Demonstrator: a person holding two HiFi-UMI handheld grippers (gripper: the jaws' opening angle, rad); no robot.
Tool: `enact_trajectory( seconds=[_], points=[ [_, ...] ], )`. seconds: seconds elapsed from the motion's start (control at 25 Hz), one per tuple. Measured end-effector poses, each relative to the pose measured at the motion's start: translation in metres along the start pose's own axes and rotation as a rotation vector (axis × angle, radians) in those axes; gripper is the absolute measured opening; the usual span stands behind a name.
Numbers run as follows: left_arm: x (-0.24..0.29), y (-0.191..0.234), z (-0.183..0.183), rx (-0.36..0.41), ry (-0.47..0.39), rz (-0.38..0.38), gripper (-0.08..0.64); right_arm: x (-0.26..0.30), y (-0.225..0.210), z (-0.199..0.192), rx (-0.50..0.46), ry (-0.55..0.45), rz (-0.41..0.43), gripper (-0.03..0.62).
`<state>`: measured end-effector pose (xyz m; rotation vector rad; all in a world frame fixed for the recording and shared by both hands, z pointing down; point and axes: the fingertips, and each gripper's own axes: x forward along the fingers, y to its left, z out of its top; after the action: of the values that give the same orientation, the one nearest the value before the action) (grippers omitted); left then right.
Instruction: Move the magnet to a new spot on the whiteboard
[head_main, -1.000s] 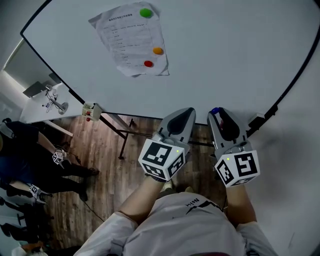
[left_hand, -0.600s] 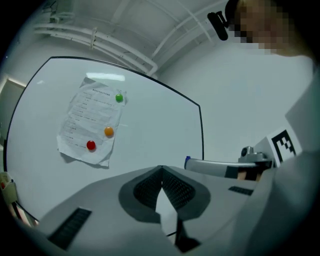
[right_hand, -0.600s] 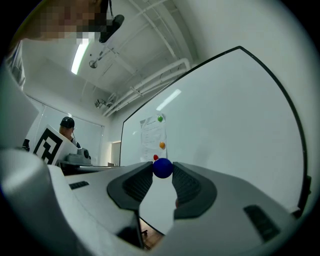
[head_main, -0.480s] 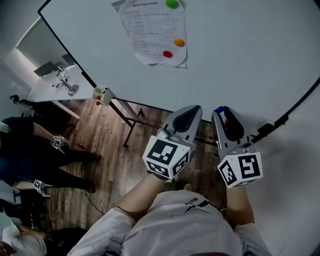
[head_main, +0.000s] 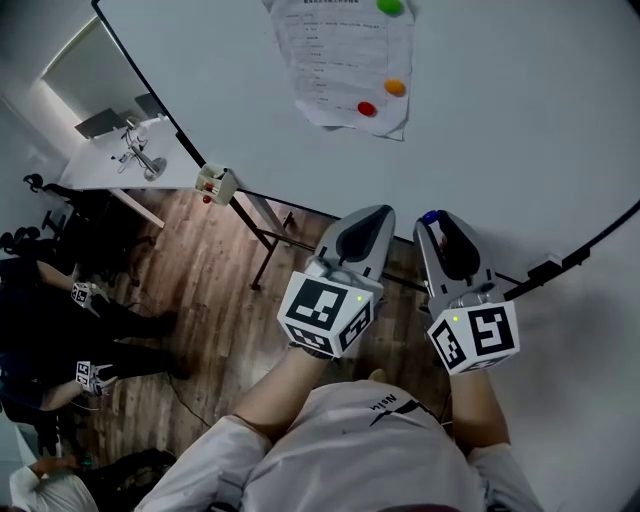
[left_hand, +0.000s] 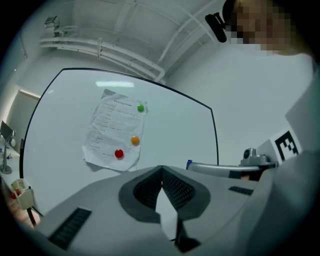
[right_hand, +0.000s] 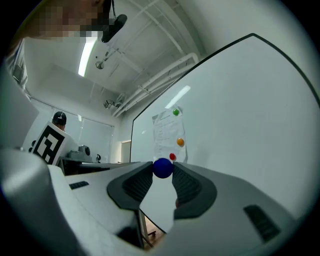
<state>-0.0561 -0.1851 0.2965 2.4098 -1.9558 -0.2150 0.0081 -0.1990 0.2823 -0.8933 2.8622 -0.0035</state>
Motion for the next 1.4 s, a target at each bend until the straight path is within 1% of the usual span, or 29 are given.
enact_trajectory(
  seconds=[0.16, 0.36, 0.48, 0.6, 0.8, 0.88, 1.04, 1.4],
  points=[
    [0.0, 0.028, 0.005, -0.003, -0.011, -0.002, 0.011, 0.027, 0.012, -0.001, -0.018, 0.0, 0.001, 0.129],
    [0.002, 0.07, 0.013, 0.013, -0.017, -0.016, 0.011, 0.071, 0.025, -0.004, -0.032, -0.009, -0.011, 0.129],
    [0.005, 0.098, 0.021, 0.023, -0.027, -0.027, 0.011, 0.101, 0.034, -0.004, -0.048, -0.016, -0.025, 0.129],
    [0.009, 0.127, 0.028, 0.028, -0.039, -0.033, 0.011, 0.132, 0.041, -0.005, -0.084, -0.017, -0.041, 0.129],
    [0.019, 0.17, 0.029, 0.018, -0.043, -0.056, 0.011, 0.183, 0.044, -0.01, -0.125, -0.015, -0.081, 0.129],
    [0.022, 0.183, 0.028, 0.012, -0.04, -0.069, 0.011, 0.2, 0.045, -0.013, -0.153, -0.013, -0.104, 0.129],
    [0.028, 0.203, 0.029, 0.013, -0.042, -0.097, 0.011, 0.227, 0.041, -0.017, -0.241, -0.006, -0.177, 0.129],
    [0.041, 0.228, 0.03, 0.005, -0.049, -0.166, 0.011, 0.253, 0.026, -0.022, -0.342, 0.017, -0.319, 0.129]
  ],
)
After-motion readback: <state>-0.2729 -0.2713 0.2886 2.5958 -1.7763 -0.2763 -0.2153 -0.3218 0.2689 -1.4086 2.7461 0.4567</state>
